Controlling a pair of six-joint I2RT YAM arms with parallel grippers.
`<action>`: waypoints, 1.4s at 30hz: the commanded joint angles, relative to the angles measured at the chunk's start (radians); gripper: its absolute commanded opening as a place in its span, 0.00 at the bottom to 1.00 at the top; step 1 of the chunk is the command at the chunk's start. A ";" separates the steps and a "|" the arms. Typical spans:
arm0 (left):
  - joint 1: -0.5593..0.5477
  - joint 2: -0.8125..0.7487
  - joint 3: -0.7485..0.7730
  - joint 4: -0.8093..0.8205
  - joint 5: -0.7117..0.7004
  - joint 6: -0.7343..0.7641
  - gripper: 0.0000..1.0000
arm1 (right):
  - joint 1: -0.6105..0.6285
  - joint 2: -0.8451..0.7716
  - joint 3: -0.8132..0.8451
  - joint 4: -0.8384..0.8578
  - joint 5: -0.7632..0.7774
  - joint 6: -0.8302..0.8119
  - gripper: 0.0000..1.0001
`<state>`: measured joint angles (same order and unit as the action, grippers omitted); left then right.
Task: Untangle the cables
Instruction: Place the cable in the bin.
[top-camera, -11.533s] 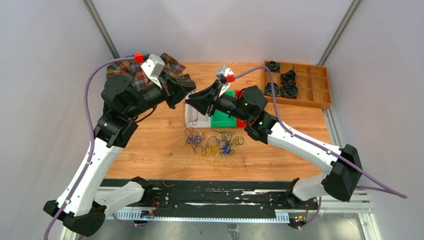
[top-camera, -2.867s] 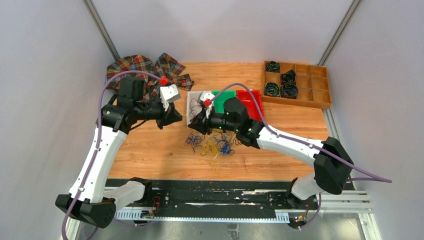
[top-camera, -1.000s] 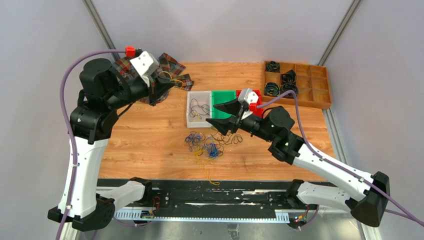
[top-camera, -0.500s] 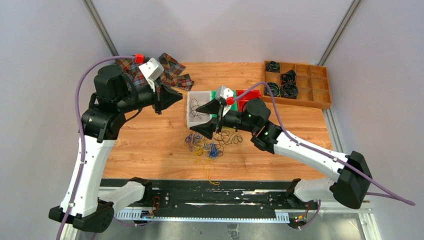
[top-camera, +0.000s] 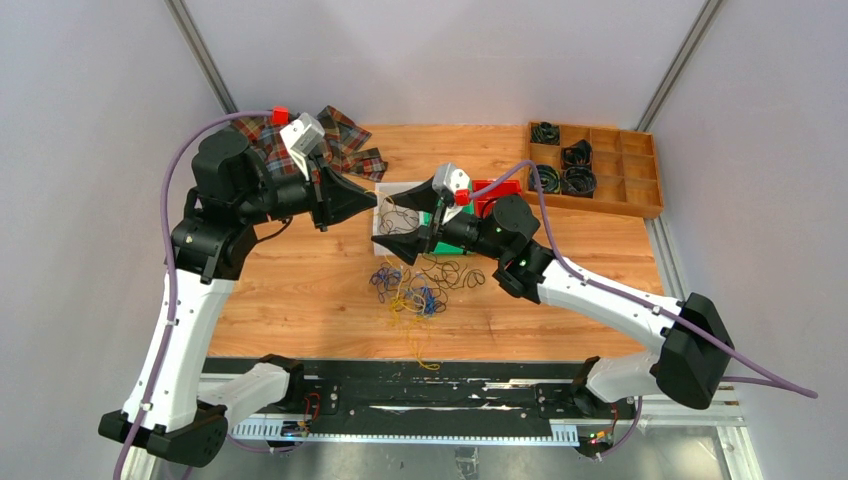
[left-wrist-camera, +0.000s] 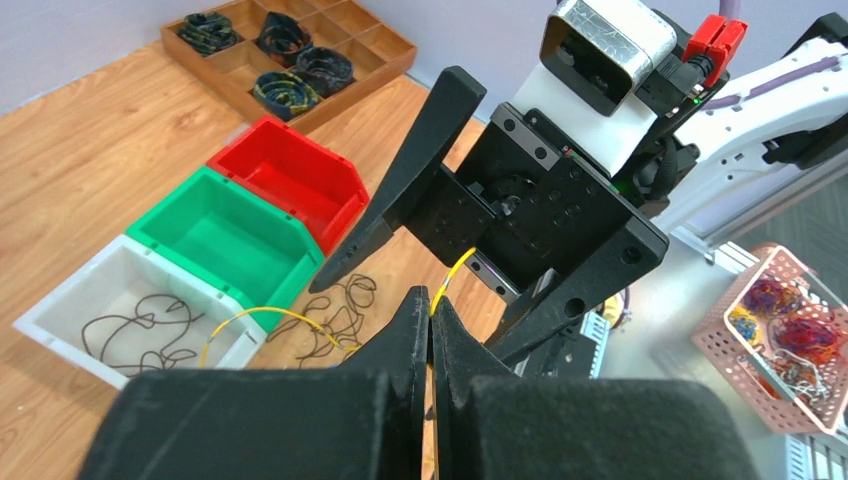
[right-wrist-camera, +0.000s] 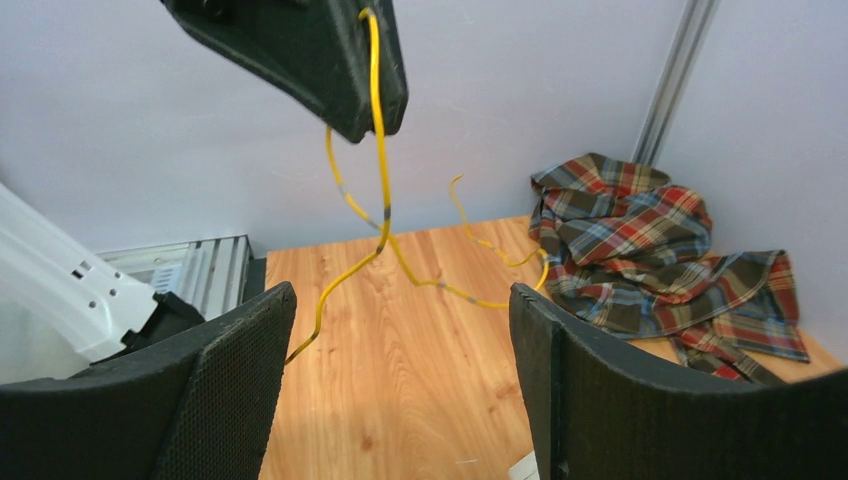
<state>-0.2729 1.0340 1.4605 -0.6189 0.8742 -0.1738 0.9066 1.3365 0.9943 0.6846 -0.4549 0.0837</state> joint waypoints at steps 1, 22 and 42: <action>-0.008 -0.012 -0.024 0.074 0.054 -0.076 0.01 | 0.005 0.017 0.047 0.079 0.021 -0.032 0.75; -0.009 -0.015 -0.022 -0.086 -0.405 0.153 0.98 | -0.132 -0.056 -0.001 -0.175 0.602 -0.411 0.01; -0.009 -0.043 -0.071 -0.125 -0.423 0.227 0.98 | -0.448 0.200 -0.134 0.161 0.657 -0.387 0.00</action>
<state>-0.2771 1.0012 1.4017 -0.7444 0.4641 0.0216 0.4965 1.5108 0.8856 0.7650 0.2104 -0.3470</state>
